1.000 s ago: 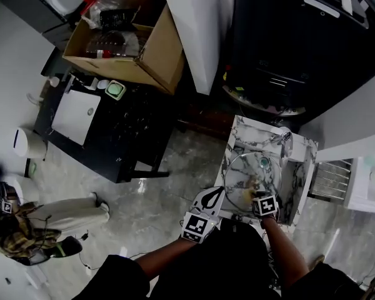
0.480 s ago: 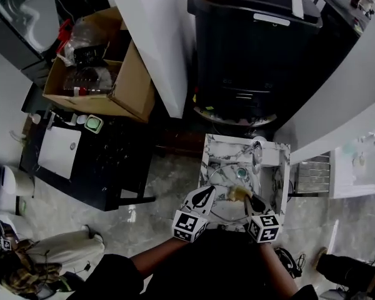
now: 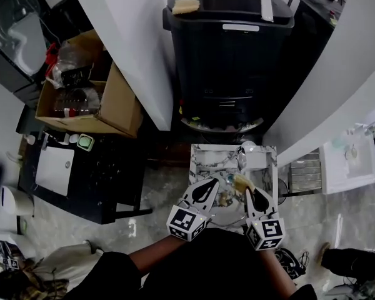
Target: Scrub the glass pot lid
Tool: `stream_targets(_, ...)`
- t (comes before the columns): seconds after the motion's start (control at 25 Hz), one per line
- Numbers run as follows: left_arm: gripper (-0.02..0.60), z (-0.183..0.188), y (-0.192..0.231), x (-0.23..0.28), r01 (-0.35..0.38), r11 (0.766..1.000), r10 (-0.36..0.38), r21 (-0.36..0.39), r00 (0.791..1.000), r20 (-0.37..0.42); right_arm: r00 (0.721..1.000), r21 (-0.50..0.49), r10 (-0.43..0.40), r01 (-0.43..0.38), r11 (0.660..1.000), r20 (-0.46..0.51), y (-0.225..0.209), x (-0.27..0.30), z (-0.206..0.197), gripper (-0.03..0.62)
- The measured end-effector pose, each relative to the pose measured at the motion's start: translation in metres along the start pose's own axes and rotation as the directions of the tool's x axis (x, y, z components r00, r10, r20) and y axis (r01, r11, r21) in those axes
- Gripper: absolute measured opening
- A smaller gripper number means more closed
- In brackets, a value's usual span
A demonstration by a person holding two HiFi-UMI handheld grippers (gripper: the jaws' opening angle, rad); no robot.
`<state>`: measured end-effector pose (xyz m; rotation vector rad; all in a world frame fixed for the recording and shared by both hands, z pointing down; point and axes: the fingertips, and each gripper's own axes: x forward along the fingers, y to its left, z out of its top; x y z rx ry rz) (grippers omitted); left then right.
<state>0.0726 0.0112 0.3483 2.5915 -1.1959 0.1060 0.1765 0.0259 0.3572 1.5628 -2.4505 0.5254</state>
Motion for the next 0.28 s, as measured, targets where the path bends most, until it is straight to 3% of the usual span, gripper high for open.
stream_targets(0.28,0.018,0.017,-0.027,0.009,0.045,0.998,-0.045,0.038,0.999,0.016,0.999,0.016,0.004,-0.004,1.0,0.04,-0.014,-0.017,0.021,0.062)
